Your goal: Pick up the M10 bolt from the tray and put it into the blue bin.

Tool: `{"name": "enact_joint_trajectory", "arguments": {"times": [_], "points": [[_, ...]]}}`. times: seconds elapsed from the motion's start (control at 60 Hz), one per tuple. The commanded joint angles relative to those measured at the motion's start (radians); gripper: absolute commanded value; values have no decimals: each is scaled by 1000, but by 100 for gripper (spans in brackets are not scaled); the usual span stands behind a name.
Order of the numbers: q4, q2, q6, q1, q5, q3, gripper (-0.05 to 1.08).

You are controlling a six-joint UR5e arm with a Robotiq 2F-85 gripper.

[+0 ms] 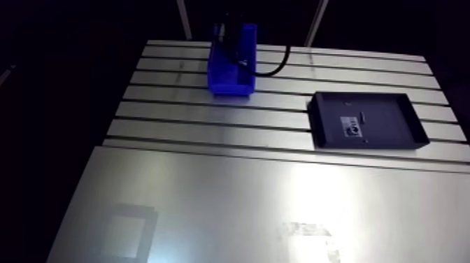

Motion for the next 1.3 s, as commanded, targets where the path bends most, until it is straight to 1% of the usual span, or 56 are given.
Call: {"name": "enact_joint_trajectory", "arguments": {"times": [0.017, 0.033, 0.05, 0.067, 0.083, 0.1, 0.117, 0.133, 0.15, 0.167, 0.183, 0.2, 0.25, 0.267, 0.283, 0.3, 0.383, 0.533, 0.667, 0.683, 0.7, 0.733, 0.75, 0.767, 0.783, 0.8, 0.817, 0.833, 0.85, 0.867, 0.917, 0.933, 0.95, 0.983, 1.017, 1.05, 1.067, 1.083, 1.1, 1.117, 1.133, 1.15, 1.167, 1.183, 1.2, 1.217, 1.233, 1.25, 1.267, 1.3], "points": [[0, 3, 12, -1, 13, 1, 65], [0, 3, 12, -1, 13, 1, 65], [0, 3, 20, -1, 13, 1, 53], [0, 3, 20, -1, 13, 1, 53], [0, 6, 32, -1, 14, -1, 42], [0, 6, 32, -1, 14, -1, 42], [0, 8, 45, -2, 16, -2, 31], [0, 8, 45, -2, 16, -2, 31], [0, 8, 55, -2, 17, -2, 22], [1, 8, 60, -2, 19, -2, 16], [1, 8, 60, -2, 19, -2, 16], [1, 8, 61, -2, 22, -2, 12], [1, 8, 63, -3, 22, -2, 9], [2, 8, 63, -4, 22, -4, 5], [2, 8, 63, -4, 22, -4, 5], [3, 8, 63, -4, 22, -5, 2], [3, 4, 63, -1, 21, -10, 1], [20, -23, 64, 1, 20, -46, 1], [88, -58, 64, -1, 22, -91, 1], [114, -63, 64, -1, 26, -104, 1], [114, -63, 64, -1, 26, -104, 1], [168, -75, 64, -2, 43, -136, 1], [168, -75, 64, -2, 43, -136, 1], [195, -83, 66, -6, 54, -149, 1], [195, -83, 66, -6, 54, -149, 1], [220, -90, 66, -11, 62, -161, 1], [220, -90, 66, -11, 62, -161, 1], [243, -98, 70, -18, 69, -172, 1], [243, -98, 70, -18, 69, -172, 1], [266, -104, 82, -24, 75, -186, 1], [289, -109, 102, -29, 80, -197, 1], [312, -115, 130, -30, 83, -208, 1], [312, -115, 130, -30, 83, -208, 1], [351, -126, 204, -31, 83, -231, 1], [351, -126, 204, -31, 83, -231, 1], [385, -139, 287, -30, 85, -245, 1], [385, -139, 287, -30, 85, -245, 1], [398, -148, 333, -30, 85, -253, 1], [398, -148, 333, -30, 85, -253, 1], [409, -156, 389, -30, 84, -259, 1], [409, -156, 389, -30, 84, -259, 1], [417, -164, 455, -32, 82, -265, 1], [417, -164, 455, -32, 82, -265, 1], [421, -172, 523, -35, 81, -267, 1], [421, -172, 523, -35, 81, -267, 1], [423, -184, 591, -38, 75, -266, 1], [423, -184, 591, -38, 75, -266, 1], [423, -197, 659, -40, 73, -266, 1], [423, -197, 659, -40, 73, -266, 1], [425, -217, 794, -40, 70, -262, 1]]}}
